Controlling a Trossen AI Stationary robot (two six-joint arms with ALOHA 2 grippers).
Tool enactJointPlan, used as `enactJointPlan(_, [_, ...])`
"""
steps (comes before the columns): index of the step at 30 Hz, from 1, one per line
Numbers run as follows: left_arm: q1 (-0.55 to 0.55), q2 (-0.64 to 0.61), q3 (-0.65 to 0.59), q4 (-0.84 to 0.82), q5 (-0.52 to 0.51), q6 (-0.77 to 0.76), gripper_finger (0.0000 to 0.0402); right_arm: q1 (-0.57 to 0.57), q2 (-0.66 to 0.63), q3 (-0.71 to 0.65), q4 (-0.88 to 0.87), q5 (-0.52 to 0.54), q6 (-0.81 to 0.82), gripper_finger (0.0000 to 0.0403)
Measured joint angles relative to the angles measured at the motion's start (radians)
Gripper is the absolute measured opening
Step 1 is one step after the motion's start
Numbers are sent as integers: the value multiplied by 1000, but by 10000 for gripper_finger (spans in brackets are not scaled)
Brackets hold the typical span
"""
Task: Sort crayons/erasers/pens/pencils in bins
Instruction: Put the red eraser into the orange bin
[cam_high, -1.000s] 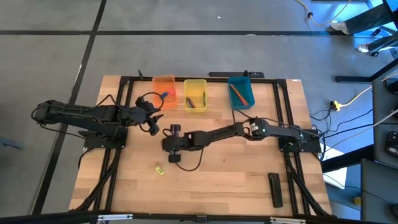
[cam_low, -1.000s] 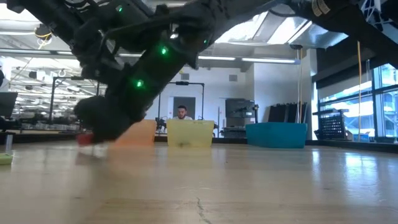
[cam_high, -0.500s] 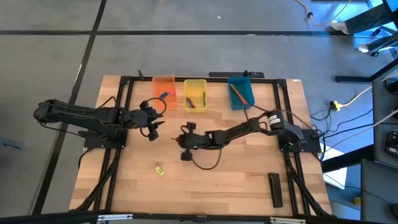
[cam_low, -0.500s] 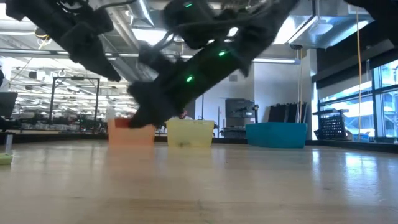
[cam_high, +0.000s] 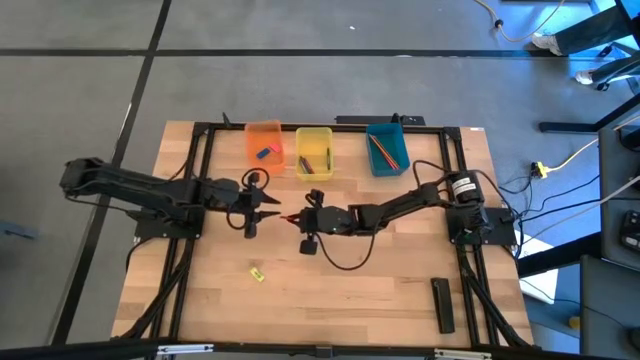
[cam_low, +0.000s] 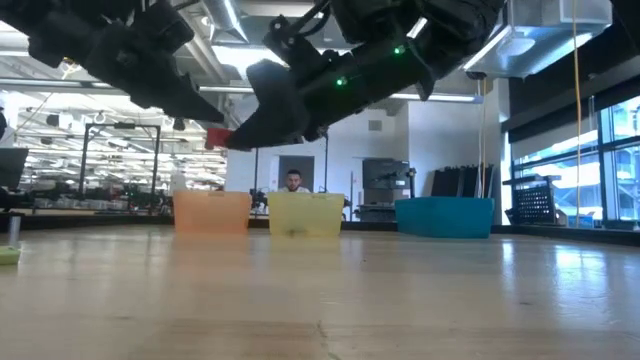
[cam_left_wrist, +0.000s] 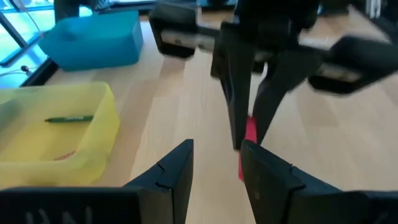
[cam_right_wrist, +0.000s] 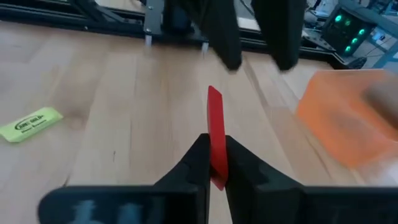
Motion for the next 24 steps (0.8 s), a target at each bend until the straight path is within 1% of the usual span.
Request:
enactJointPlan(6, [0, 38, -1, 0, 7, 18, 125, -1, -7, 0, -2, 15, 18, 32])
enactJointPlan(15, [0, 59, 0, 8, 101, 60, 125, -3, -7, 0, 10, 11, 13, 32])
enactJointPlan(24, [0, 59, 0, -2, 106, 66, 125, -5, -7, 0, 13, 7, -4, 33])
